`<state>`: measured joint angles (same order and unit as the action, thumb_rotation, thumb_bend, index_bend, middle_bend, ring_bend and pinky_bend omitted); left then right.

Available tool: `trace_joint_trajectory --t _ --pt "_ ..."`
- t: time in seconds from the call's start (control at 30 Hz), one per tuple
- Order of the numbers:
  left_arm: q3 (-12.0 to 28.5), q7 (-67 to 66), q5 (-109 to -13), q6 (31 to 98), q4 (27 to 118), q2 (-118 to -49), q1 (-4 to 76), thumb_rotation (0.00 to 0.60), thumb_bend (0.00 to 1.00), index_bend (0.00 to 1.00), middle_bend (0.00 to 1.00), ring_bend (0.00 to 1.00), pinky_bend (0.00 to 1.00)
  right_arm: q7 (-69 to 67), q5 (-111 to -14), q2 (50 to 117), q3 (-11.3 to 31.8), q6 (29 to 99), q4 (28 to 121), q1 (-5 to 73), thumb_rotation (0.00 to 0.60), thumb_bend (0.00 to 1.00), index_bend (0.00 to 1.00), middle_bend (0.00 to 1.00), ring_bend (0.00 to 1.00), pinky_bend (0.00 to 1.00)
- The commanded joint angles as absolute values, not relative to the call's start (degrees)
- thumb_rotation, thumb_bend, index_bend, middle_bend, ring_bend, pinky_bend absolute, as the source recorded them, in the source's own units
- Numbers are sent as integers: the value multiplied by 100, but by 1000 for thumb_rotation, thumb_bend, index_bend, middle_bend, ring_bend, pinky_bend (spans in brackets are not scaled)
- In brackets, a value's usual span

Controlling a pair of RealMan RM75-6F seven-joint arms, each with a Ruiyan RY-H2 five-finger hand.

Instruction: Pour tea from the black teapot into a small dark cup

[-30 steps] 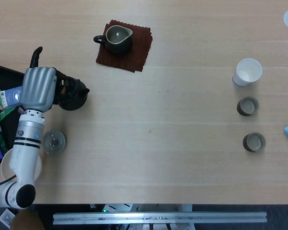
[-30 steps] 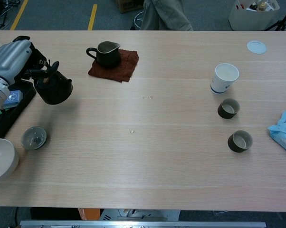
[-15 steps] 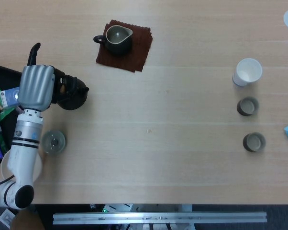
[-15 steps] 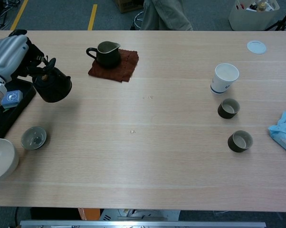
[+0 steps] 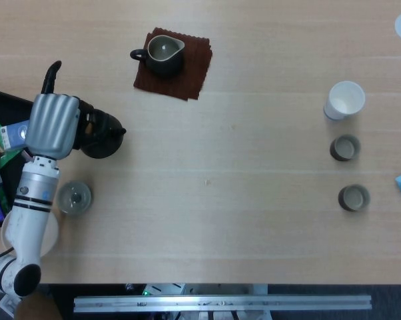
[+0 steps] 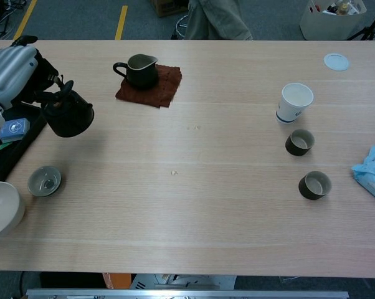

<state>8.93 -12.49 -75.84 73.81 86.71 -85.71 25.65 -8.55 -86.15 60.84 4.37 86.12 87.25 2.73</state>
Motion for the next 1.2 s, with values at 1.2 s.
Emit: trace_joint_trajectory --t 1.2 --pt "740 -1145 -7899 7478 9205 -8090 2406 532 392 1000 1000 846 65 774 -9967 6036 -159 6780 9407 1651 600 64 257 301 122 146"
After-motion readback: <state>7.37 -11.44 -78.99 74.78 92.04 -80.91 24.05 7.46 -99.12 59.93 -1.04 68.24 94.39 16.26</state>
